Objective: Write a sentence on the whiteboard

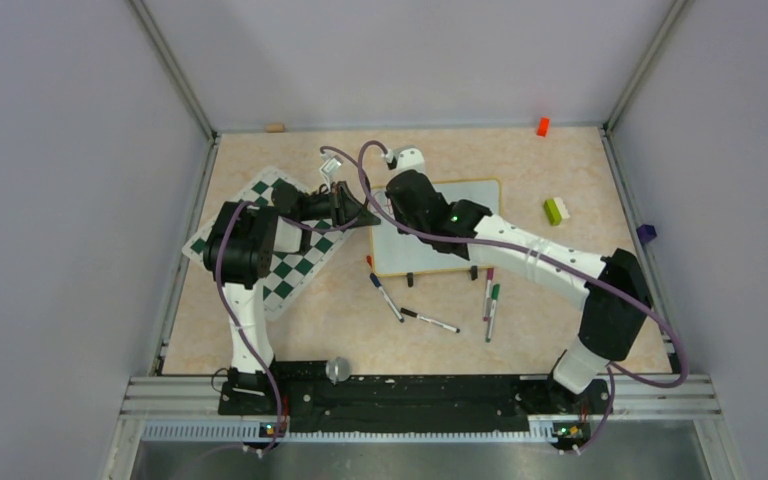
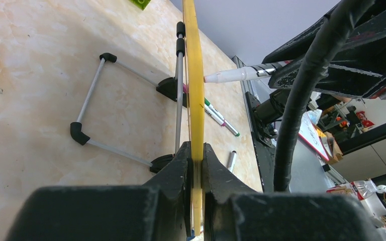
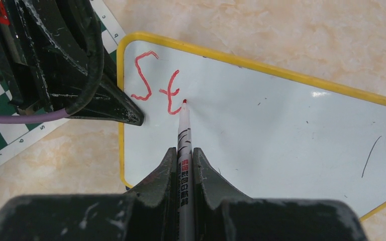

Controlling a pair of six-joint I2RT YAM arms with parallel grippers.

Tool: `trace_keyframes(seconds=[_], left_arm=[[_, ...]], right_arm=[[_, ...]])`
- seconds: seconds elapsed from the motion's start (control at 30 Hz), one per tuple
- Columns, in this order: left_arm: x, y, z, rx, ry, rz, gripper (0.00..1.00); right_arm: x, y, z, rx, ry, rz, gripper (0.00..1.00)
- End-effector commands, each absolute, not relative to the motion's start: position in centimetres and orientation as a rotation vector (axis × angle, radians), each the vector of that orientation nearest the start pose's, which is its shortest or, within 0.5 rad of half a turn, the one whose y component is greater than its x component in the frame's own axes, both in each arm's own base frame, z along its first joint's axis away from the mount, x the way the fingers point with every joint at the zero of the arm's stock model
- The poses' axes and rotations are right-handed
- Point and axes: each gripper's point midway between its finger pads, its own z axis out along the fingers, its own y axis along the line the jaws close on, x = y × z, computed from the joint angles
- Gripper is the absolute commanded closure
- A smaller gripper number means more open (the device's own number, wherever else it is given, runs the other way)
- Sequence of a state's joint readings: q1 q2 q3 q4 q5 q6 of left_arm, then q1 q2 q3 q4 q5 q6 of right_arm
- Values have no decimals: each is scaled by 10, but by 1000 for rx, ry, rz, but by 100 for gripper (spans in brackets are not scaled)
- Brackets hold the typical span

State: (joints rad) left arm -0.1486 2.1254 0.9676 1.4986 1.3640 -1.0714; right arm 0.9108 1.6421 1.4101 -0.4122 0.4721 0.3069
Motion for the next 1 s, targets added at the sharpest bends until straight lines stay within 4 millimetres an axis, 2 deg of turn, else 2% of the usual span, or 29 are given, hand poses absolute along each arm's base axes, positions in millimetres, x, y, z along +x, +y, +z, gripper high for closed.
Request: trace_keyframes(seconds=[0.0,0.23,0.53,0.77,0.97], left_arm=[[356,-236,169,789,1530,-1663,100],[356,-236,169,789,1530,-1664,100],[356,-236,169,790,1530,-1663,100],[356,-236,169,788,1531,-1664,100],[356,-236,168,789,1532,-1665,100]], right_arm=[[342,317,237,-357,2046,212,100],[334,313,249,-358,2022,253,100],[340,309,231,-359,2049,191,100],[345,303,225,-348,2052,130,100],[342,305,218,-358,2071,146,100]])
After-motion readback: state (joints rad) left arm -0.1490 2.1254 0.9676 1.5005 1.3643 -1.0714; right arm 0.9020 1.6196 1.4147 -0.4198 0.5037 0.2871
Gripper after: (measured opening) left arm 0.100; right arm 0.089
